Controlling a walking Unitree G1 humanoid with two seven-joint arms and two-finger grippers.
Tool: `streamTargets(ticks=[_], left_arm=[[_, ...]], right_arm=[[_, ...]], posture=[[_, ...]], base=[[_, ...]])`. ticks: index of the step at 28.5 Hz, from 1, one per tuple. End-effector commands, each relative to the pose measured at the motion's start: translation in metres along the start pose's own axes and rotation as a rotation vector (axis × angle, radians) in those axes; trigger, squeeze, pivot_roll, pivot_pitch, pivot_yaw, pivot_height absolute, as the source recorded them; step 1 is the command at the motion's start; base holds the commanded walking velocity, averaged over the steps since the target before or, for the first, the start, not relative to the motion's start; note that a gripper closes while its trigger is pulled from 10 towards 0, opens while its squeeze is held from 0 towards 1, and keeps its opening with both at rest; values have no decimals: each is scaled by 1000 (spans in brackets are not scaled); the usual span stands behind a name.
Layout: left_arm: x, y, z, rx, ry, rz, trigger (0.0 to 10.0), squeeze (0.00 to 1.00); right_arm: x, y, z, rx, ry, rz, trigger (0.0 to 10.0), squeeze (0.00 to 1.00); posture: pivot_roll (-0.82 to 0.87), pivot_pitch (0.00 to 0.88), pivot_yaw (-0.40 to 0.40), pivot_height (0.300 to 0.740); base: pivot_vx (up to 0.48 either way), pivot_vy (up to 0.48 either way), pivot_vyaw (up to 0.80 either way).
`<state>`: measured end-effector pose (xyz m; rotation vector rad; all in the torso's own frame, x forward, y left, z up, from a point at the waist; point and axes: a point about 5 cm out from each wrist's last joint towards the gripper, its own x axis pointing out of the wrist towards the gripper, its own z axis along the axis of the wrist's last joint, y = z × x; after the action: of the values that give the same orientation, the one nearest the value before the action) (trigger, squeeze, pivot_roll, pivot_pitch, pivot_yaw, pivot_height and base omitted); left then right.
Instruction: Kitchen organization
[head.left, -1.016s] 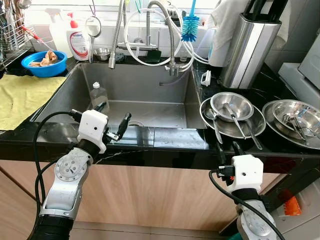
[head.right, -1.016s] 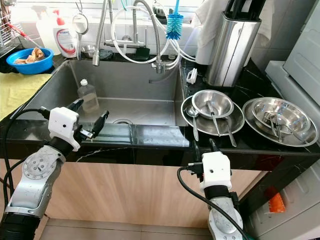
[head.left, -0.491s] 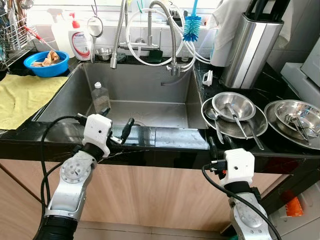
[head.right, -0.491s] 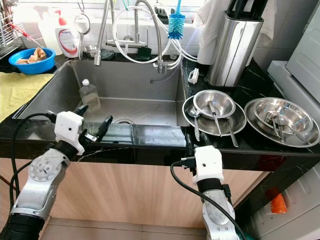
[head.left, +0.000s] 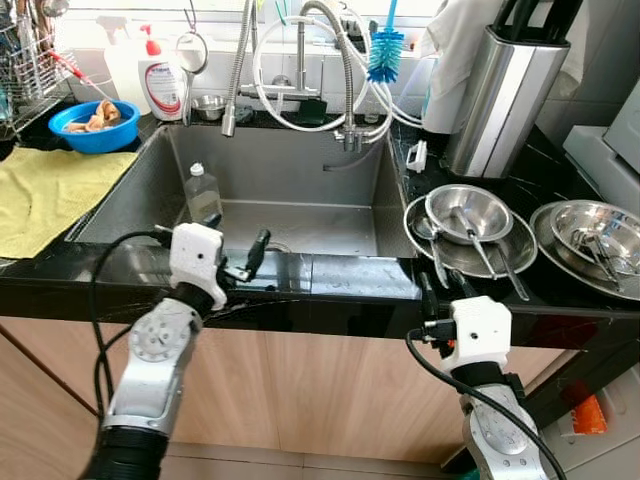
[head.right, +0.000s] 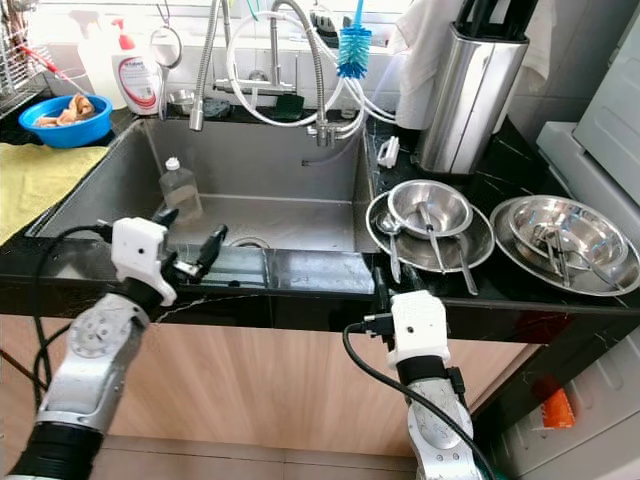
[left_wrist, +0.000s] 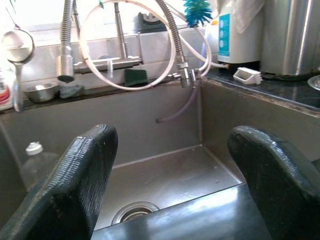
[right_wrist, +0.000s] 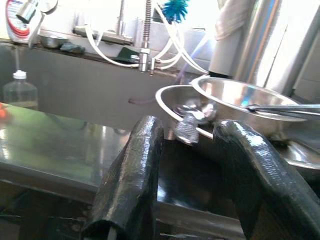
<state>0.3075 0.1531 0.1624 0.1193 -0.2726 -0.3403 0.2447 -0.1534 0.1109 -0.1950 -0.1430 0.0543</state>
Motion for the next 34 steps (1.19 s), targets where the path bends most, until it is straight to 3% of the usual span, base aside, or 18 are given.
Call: streamTargets(ticks=[1, 9, 17, 34], left_arm=[[-2, 0, -2, -2, 14, -2, 10000, 0], [-3, 6, -1, -1, 12, 22, 10000, 0], [0, 3, 0, -3, 12, 14, 10000, 0], [1, 9, 3, 11, 9, 29, 10000, 0]], right_arm=[[-1, -1, -2, 13, 17, -15, 10000, 0], [-4, 2, -5, 9, 36, -13, 10000, 0], [-9, 1, -8, 14, 61, -24, 10000, 0], [-12, 4, -11, 33, 81, -26, 10000, 0]], posture=[[35, 0, -24, 740], [32, 0, -24, 740], [25, 0, -13, 740], [31, 0, -14, 740]], base=[[0, 0, 0], [0, 0, 0], [0, 0, -752], [0, 0, -84]])
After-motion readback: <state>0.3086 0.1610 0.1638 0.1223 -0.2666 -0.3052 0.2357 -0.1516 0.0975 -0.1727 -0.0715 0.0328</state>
